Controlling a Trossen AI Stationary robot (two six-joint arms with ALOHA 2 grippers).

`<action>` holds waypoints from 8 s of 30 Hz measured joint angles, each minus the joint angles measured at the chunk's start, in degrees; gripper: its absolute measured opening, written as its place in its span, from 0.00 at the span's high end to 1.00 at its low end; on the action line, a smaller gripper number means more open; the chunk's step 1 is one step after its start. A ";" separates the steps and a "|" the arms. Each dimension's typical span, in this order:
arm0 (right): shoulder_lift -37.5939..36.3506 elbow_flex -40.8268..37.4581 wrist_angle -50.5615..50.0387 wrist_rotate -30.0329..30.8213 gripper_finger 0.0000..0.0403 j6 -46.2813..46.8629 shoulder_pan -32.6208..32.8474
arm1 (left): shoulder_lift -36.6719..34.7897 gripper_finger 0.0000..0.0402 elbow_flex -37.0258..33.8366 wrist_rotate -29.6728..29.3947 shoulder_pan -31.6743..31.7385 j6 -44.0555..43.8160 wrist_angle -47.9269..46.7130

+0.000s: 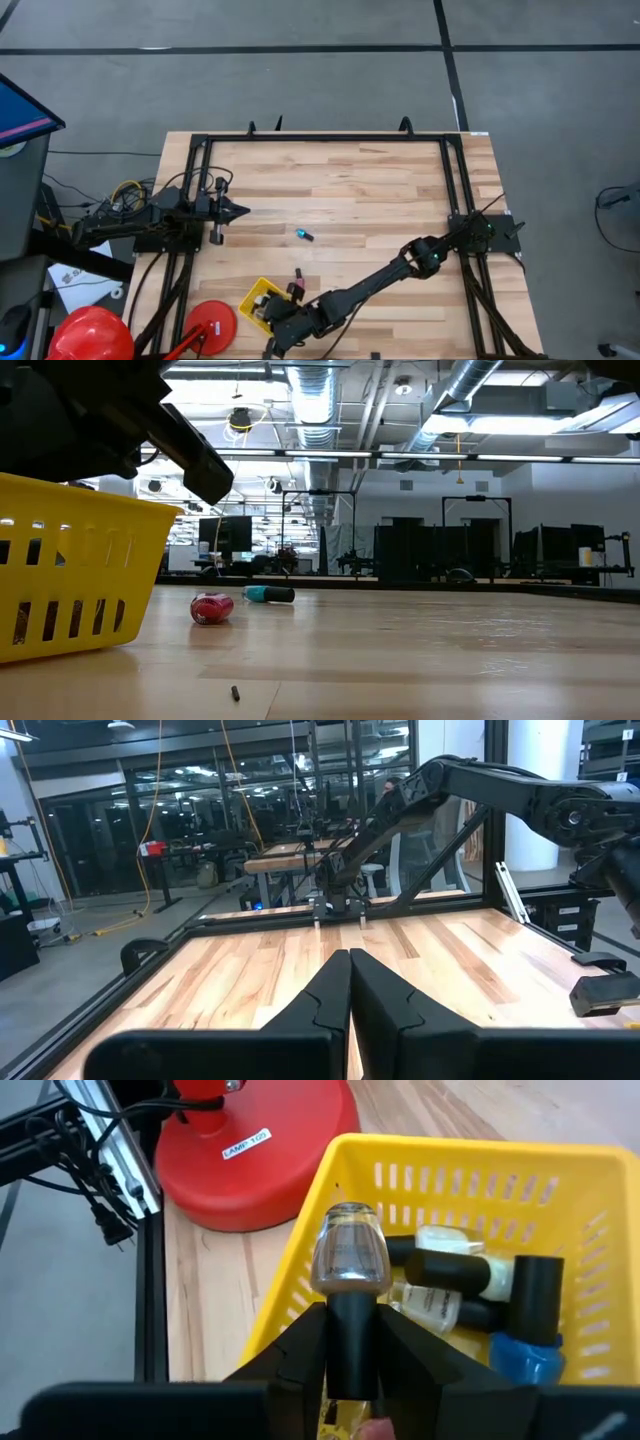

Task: Pick & Place Nail Polish
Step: Put the brown nail polish into the yellow basket, then put the light blue nail polish into the yellow basket

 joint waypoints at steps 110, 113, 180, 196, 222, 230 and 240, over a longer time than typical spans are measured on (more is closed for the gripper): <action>-34.79 -75.01 49.51 -4.52 0.37 -32.37 -21.26 | 0.00 1.00 0.00 0.00 0.00 0.00 0.24; -32.09 -73.85 49.70 -4.57 0.37 -32.30 -21.79 | 0.00 1.00 0.00 0.00 0.00 0.00 0.25; -35.58 -52.05 38.78 2.77 0.87 -27.26 -3.17 | 0.00 1.00 0.00 0.00 0.00 0.00 0.39; -28.97 -50.09 43.49 3.76 0.87 -20.69 -1.84 | 0.00 1.00 0.00 0.00 0.00 0.00 0.45; -3.63 -5.29 5.49 1.10 0.87 -15.56 -1.29 | 0.00 1.00 0.00 0.00 0.00 0.00 0.45; -3.63 -5.25 4.09 1.03 0.87 -9.07 -1.53 | 0.00 1.00 0.00 0.00 0.00 0.00 0.42; -3.03 -5.16 4.81 -0.33 0.87 -2.71 -1.38 | 0.00 1.00 0.00 0.00 0.00 0.00 0.43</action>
